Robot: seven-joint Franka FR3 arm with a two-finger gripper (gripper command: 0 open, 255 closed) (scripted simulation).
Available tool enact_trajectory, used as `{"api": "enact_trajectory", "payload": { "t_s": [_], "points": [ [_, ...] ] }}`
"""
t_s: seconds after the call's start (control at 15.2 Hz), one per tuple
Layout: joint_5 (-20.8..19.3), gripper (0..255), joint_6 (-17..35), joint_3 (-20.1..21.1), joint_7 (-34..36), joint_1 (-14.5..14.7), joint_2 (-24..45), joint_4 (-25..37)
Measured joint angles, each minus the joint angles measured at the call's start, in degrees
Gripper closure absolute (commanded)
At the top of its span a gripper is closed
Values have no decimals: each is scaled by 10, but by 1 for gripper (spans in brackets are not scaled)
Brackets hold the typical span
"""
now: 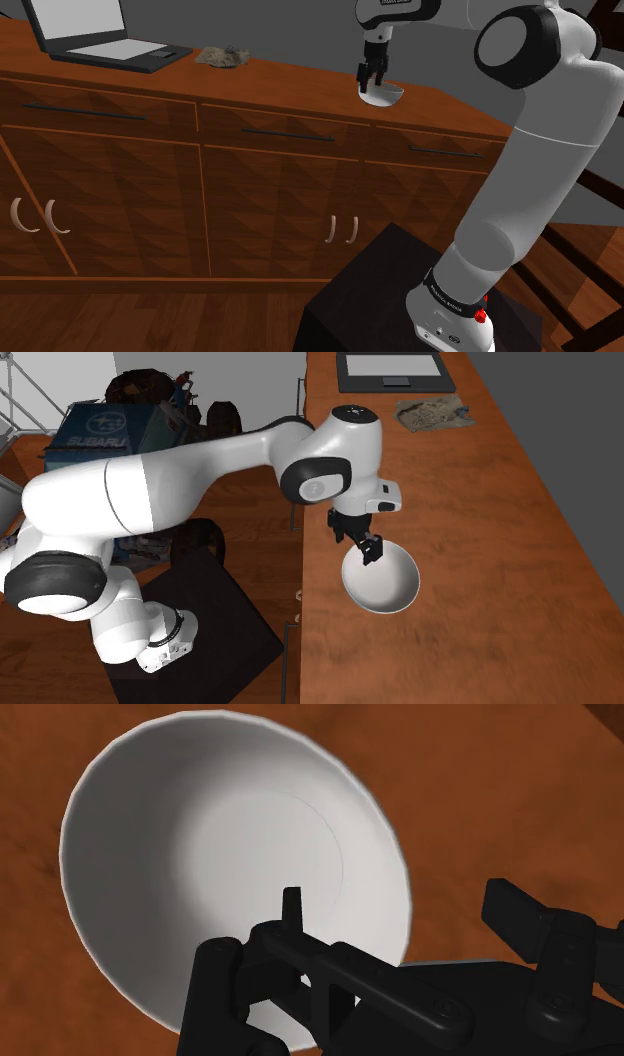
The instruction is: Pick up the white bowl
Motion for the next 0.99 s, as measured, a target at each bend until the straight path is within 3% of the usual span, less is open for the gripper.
{"api": "enact_trajectory", "payload": {
  "t_s": [0.13, 0.2, 0.99],
  "points": [
    [-2, 0, 16, 0, 3, 0, -4, -20],
    [-1, 255, 18, 0, 4, 0, -2, -20],
    [0, 255, 10, 0, 2, 0, -1, -10]
  ]
}}
